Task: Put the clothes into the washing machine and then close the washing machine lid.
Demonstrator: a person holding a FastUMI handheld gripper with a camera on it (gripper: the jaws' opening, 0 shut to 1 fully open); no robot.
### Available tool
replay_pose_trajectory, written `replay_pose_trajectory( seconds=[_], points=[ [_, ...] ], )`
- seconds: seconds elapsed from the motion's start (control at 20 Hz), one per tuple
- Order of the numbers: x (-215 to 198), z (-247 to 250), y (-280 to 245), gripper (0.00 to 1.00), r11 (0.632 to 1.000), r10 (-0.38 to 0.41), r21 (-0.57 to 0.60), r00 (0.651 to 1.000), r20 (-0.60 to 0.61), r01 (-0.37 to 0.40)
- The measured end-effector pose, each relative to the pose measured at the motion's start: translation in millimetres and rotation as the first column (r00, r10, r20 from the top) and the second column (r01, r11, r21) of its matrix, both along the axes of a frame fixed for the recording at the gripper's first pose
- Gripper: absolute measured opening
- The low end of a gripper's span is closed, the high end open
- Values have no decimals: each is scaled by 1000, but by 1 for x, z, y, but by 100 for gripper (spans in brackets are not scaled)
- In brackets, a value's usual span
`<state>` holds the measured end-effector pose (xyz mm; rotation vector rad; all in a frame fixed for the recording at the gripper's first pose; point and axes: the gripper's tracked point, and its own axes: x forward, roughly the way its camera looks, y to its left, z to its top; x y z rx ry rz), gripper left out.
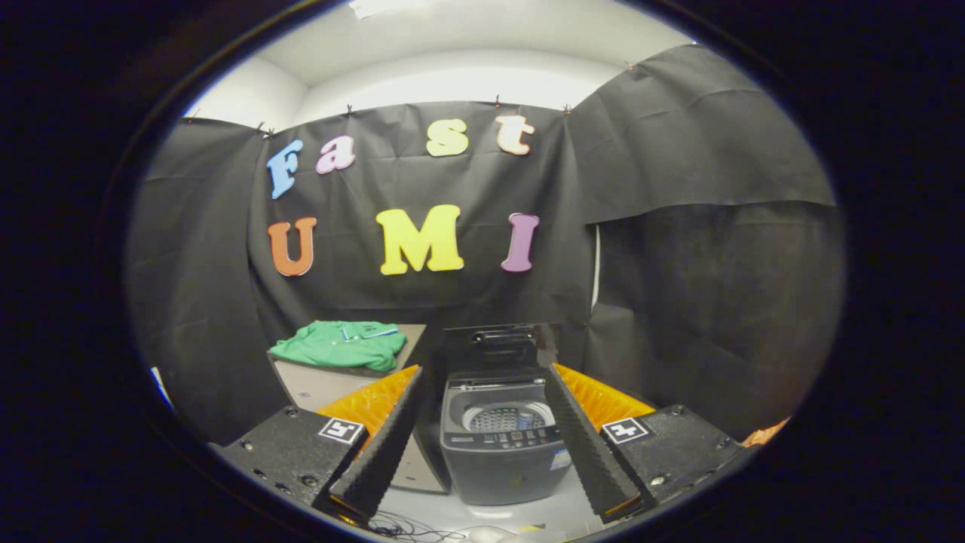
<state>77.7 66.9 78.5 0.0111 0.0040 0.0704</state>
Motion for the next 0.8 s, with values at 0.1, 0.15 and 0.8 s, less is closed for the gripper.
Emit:
replay_pose_trajectory(
  seconds=[0.1, 0.15, 0.8],
  points=[
    [26, 18, 26, 100, 999, 51, -12, 999, 3, -51],
    [40, 28, 42, 100, 997, 82, -10, 997, 4, -82],
    [250, 56, 245, 100, 940, 340, 27, 926, -165, -341]
  ],
)
